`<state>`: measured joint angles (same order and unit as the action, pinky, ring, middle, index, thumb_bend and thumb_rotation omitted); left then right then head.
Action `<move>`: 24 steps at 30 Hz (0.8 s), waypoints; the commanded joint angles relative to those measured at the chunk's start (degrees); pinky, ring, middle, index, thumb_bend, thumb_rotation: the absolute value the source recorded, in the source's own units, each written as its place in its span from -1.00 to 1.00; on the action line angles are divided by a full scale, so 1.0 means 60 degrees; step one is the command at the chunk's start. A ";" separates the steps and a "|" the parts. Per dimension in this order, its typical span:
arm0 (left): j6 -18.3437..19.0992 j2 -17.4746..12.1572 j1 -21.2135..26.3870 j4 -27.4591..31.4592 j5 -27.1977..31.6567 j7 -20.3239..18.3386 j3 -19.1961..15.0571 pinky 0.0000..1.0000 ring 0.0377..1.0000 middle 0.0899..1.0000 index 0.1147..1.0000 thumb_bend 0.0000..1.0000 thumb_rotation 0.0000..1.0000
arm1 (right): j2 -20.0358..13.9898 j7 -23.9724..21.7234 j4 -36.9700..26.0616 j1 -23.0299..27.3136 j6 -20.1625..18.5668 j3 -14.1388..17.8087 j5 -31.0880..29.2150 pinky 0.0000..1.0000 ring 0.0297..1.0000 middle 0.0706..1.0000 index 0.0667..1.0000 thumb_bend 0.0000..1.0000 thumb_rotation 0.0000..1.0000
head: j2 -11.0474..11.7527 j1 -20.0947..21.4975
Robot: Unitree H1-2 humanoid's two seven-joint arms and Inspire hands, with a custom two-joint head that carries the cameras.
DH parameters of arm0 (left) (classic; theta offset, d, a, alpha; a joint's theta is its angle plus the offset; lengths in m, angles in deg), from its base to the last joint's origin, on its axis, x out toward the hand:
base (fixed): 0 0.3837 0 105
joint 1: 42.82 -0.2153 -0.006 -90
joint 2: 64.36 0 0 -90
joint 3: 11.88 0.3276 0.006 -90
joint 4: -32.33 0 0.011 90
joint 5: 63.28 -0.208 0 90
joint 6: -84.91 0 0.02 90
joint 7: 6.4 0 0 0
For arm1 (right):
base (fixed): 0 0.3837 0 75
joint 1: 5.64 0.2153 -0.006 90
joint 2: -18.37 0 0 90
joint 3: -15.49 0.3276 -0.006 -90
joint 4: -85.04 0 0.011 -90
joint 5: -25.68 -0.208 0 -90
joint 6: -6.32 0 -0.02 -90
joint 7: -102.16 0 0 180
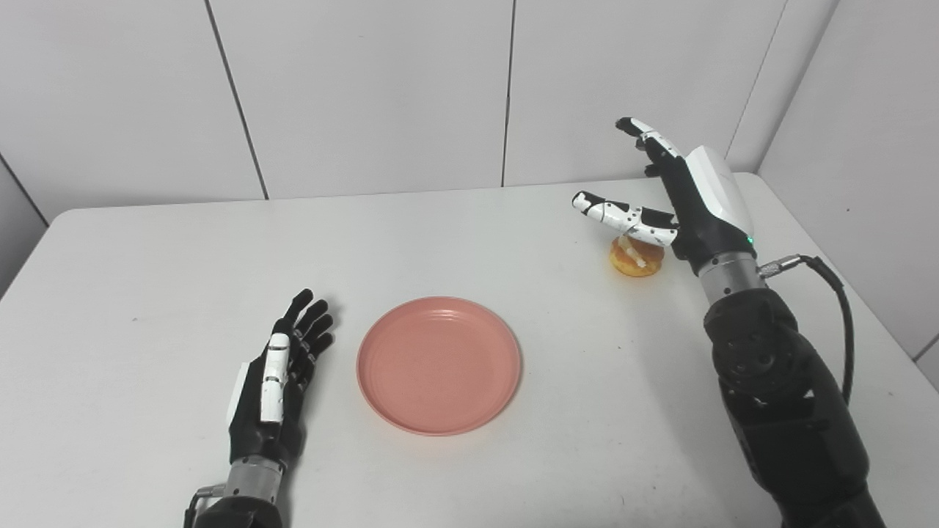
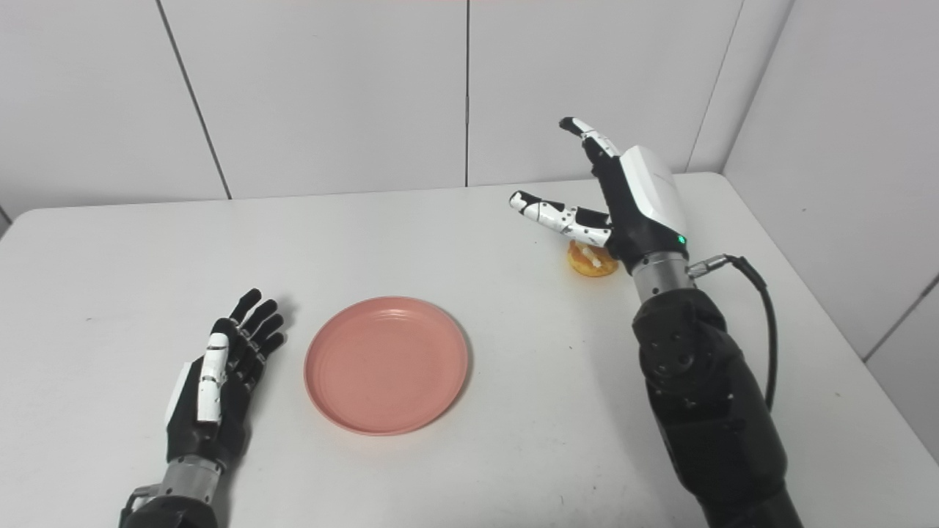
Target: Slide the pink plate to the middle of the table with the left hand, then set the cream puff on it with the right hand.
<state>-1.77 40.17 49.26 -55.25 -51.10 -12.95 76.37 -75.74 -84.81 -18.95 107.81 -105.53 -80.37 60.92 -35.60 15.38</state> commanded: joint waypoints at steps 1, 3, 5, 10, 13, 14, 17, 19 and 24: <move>0.0173 -0.0051 -0.0098 0.0013 0.0115 -0.0100 -0.0016 0.82 0.80 0.76 0.72 -0.08 1.00 | -0.0376 -0.0078 0.0048 0.0562 -0.0179 -0.0055 0.0540 0.49 0.74 0.79 0.77 0.44 0.26 | 0.0029 -0.0016; 0.0182 -0.0073 -0.0107 0.0032 0.0176 -0.0127 -0.0011 0.83 0.80 0.76 0.72 -0.07 1.00 | -0.0507 -0.0296 0.0232 0.0655 -0.0345 -0.0111 0.0724 0.47 0.74 0.81 0.80 0.53 0.19 | 0.0066 -0.0020; 0.0198 -0.0089 -0.0120 0.0048 0.0191 -0.0146 -0.0024 0.83 0.80 0.76 0.72 -0.08 1.00 | -0.0593 -0.0534 0.0388 0.0738 -0.0559 -0.0143 0.0871 0.43 0.75 0.85 0.85 0.61 0.10 | 0.0106 -0.0010; 0.0255 -0.0131 -0.0141 0.0079 0.0205 -0.0153 -0.0030 0.83 0.79 0.76 0.72 -0.09 1.00 | -0.0693 -0.0806 0.0788 0.0815 -0.0792 -0.0149 0.1158 0.39 0.79 0.90 0.88 0.68 -0.07 | 0.0216 -0.0004; 0.0219 -0.0162 -0.0155 0.0046 0.0160 -0.0124 -0.0015 0.82 0.78 0.75 0.71 -0.10 1.00 | -0.0720 -0.1008 0.1085 0.0860 -0.0831 -0.0111 0.1360 0.38 0.82 0.94 0.90 0.69 -0.15 | 0.0240 -0.0019; 0.0239 -0.0155 -0.0159 0.0060 0.0162 -0.0108 -0.0016 0.81 0.77 0.75 0.71 -0.10 1.00 | -0.0758 -0.1042 0.1194 0.0877 -0.0828 -0.0146 0.1441 0.38 0.82 0.95 0.91 0.69 -0.16 | 0.0246 -0.0022; 0.0267 -0.0138 -0.0173 0.0067 0.0214 -0.0101 -0.0032 0.82 0.78 0.75 0.71 -0.12 1.00 | -0.0830 -0.1066 0.1513 0.0928 -0.0823 -0.0222 0.1548 0.40 0.83 0.96 0.91 0.70 -0.18 | 0.0234 -0.0019; 0.0285 -0.0141 -0.0177 0.0066 0.0232 -0.0101 -0.0044 0.83 0.78 0.75 0.71 -0.13 1.00 | -0.0851 -0.1084 0.1716 0.0974 -0.0824 -0.0251 0.1612 0.41 0.84 0.96 0.91 0.70 -0.19 | 0.0224 -0.0015; 0.0328 -0.0179 -0.0183 0.0127 0.0232 -0.0117 -0.0045 0.83 0.78 0.75 0.71 -0.11 1.00 | -0.0917 -0.1052 0.2228 0.1111 -0.0812 -0.0354 0.1724 0.42 0.83 0.95 0.89 0.74 -0.16 | 0.0213 0.0009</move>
<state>-1.27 39.57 48.82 -54.71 -49.95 -13.65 76.31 -79.92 -91.98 -4.91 111.13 -110.36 -82.72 70.16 -34.37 15.47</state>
